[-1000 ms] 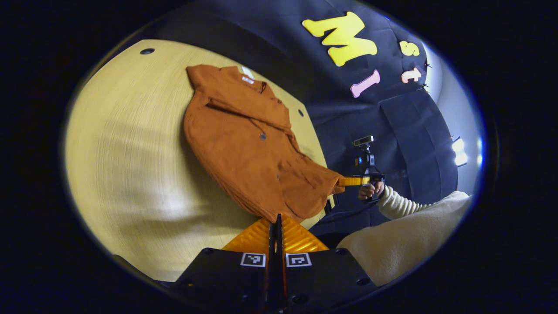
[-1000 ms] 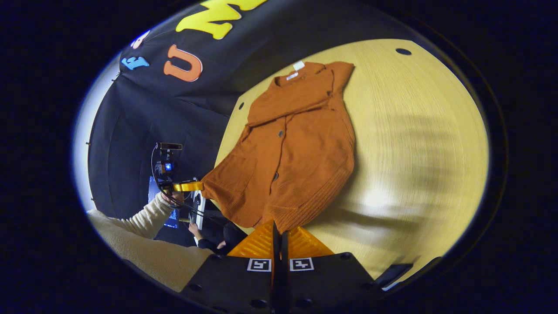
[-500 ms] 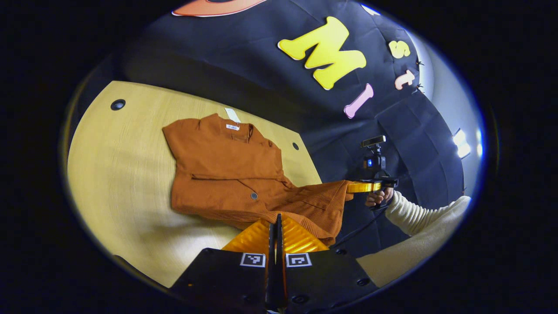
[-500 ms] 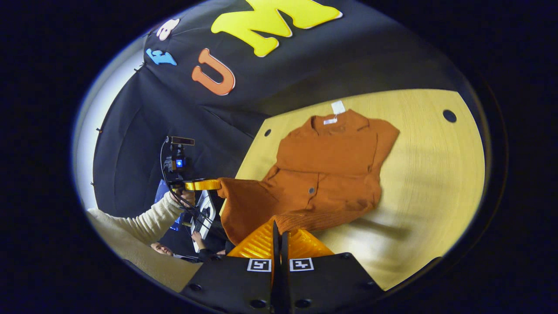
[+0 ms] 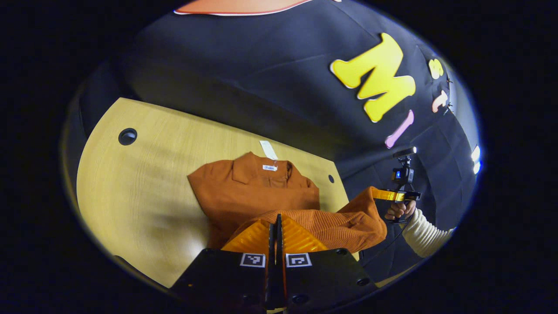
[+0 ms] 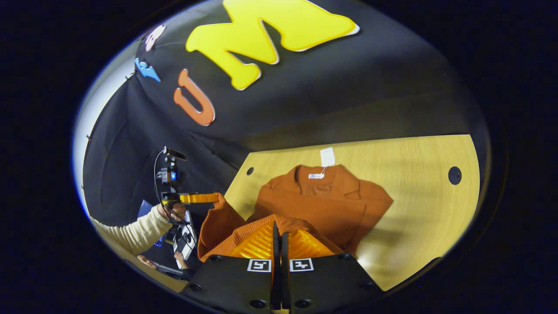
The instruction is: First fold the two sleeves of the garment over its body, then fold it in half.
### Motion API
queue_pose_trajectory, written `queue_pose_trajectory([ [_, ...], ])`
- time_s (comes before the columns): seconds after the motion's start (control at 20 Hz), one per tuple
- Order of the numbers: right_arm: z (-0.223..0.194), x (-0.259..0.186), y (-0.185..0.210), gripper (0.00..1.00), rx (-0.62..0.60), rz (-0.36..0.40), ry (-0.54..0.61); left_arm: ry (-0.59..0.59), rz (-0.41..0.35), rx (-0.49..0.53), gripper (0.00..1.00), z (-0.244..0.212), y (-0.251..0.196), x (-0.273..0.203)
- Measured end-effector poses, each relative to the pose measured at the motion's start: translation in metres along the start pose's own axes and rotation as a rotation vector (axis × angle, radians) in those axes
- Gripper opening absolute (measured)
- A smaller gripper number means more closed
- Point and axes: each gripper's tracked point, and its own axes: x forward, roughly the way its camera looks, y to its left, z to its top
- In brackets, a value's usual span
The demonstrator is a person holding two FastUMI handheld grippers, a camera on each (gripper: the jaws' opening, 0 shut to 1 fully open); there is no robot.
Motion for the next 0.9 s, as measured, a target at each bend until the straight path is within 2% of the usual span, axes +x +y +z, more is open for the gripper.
queue_pose_trajectory([
  [0.1,0.007,0.027,-0.024,0.01,0.036,-0.02,-0.018,0.012,0.091,-0.035,0.03,0.005,0.031,0.023],
  [0.25,0.021,0.058,-0.062,0.01,0.089,-0.059,-0.053,0.049,0.16,-0.033,0.04,0.007,0.058,0.053],
  [0.45,0.022,0.081,-0.112,0.01,0.18,-0.11,-0.083,0.021,0.146,-0.081,0.03,0.028,0.06,0.081],
  [0.6,0.02,0.081,-0.14,0.01,0.23,-0.151,-0.109,0.012,0.16,-0.045,0.03,0.036,0.073,0.085],
  [0.9,0.025,0.054,-0.157,0.0,0.34,-0.132,-0.253,-0.047,0.129,-0.066,0.05,0.042,0.077,0.082],
])
